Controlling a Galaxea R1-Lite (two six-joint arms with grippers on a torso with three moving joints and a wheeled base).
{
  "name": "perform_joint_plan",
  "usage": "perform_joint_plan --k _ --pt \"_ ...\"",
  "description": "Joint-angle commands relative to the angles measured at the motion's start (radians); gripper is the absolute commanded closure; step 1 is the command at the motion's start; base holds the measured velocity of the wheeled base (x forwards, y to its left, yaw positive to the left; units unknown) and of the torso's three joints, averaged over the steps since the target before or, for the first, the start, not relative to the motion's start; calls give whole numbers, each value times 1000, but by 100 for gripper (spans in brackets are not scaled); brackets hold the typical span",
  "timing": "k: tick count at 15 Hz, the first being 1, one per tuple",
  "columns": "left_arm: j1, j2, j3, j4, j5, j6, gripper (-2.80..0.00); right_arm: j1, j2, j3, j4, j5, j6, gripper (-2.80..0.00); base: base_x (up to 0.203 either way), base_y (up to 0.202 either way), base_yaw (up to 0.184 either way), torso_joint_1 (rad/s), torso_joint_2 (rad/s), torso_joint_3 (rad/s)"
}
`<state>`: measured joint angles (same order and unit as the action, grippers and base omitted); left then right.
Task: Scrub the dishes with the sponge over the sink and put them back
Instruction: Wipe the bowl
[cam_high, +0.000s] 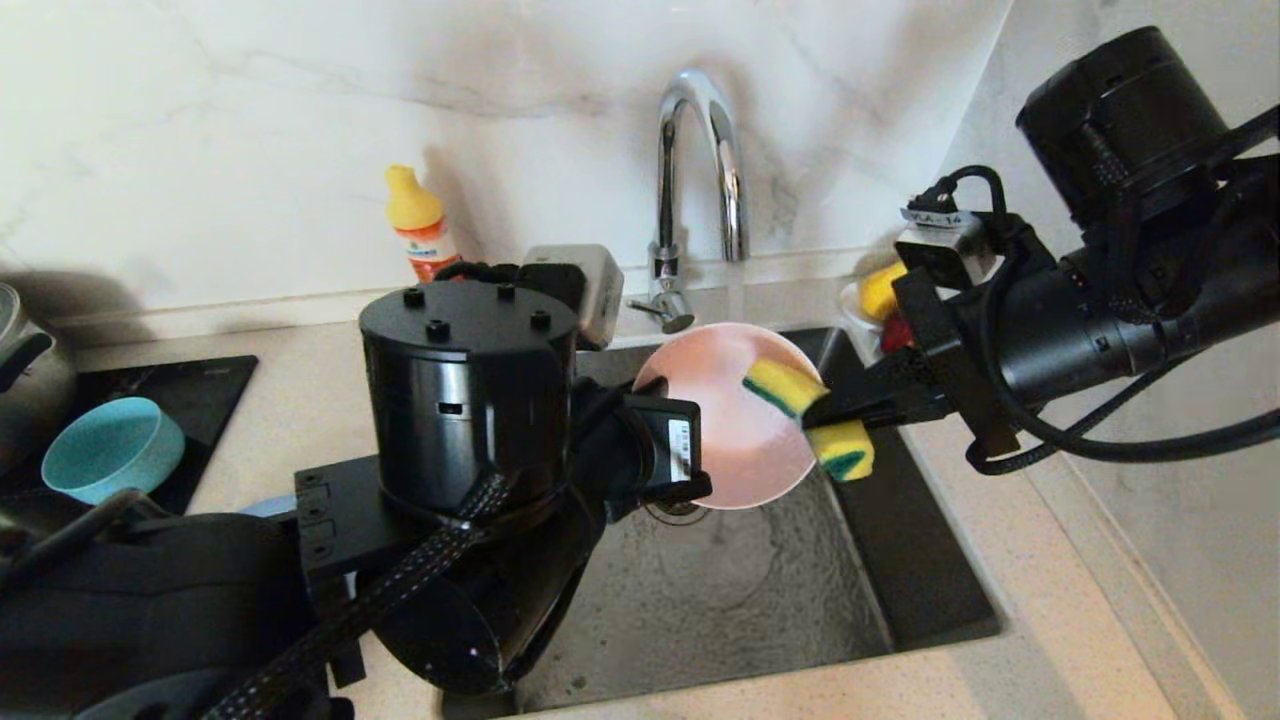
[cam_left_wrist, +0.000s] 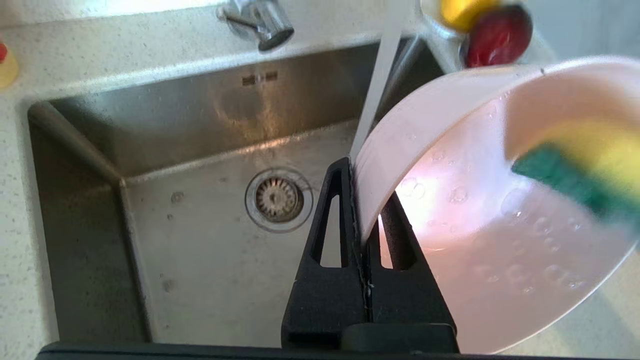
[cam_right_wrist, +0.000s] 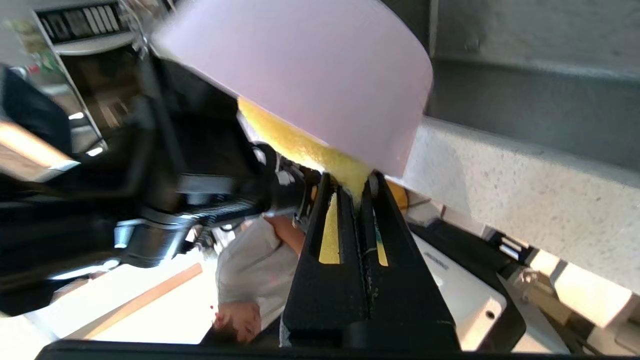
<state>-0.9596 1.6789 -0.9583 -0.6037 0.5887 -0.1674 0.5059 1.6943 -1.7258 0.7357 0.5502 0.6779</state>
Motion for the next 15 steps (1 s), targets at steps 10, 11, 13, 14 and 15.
perform_joint_plan --k 10,11,13,14,15 --pt "4 5 -19 -16 2 -3 0 93 97 -71 1 2 5 0 0 0 0 0 0 0" --pt "4 2 -13 -16 2 -3 0 88 101 -89 1 2 6 0 0 0 0 0 0 0" --pt "4 -3 -8 -16 2 -6 0 77 99 -117 2 2 6 0 0 0 0 0 0 0" --pt "4 -6 -7 -16 2 -6 0 66 94 -131 2 2 8 0 0 0 0 0 0 0" --pt "4 -8 -5 -16 2 -6 0 57 90 -145 3 3 9 0 0 0 0 0 0 0"
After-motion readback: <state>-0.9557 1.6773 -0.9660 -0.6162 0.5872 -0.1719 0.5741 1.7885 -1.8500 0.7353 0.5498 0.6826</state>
